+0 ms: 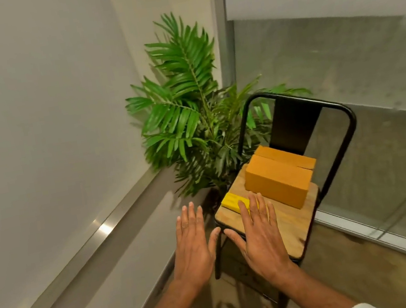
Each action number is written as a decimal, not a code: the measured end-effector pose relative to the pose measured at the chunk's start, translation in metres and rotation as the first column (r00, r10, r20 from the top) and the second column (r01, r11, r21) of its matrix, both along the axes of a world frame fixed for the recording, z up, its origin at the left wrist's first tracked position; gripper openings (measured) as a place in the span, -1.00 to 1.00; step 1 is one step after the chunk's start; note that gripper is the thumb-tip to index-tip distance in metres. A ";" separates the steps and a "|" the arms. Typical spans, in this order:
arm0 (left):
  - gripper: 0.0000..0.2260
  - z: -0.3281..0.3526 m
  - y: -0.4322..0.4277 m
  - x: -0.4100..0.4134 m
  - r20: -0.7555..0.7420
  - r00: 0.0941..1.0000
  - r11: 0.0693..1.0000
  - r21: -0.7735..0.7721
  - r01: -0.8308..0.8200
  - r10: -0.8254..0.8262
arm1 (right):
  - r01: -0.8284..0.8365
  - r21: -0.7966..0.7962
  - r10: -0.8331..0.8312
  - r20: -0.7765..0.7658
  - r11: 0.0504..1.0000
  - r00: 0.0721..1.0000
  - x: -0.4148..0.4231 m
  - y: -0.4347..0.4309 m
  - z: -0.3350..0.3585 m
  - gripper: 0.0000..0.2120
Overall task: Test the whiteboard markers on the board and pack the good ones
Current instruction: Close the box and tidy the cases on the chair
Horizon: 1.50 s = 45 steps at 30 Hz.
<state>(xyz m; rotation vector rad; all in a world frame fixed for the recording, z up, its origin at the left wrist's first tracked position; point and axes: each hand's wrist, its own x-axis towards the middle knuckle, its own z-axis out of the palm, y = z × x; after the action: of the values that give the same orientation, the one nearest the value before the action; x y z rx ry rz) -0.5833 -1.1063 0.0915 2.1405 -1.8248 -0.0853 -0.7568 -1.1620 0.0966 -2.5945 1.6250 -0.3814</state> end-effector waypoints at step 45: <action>-0.81 -0.152 -0.157 -0.010 -0.152 0.986 0.996 0.031 0.079 -0.073 | -0.018 0.072 0.013 0.074 0.997 0.997 -0.017 -0.132 -0.158 -0.53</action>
<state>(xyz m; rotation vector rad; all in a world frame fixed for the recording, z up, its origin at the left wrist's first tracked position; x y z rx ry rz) -0.5934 -1.2635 -0.0600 2.0285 -1.8299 -0.2930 -0.7733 -1.2944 -0.0614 -2.5079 1.5638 -0.4045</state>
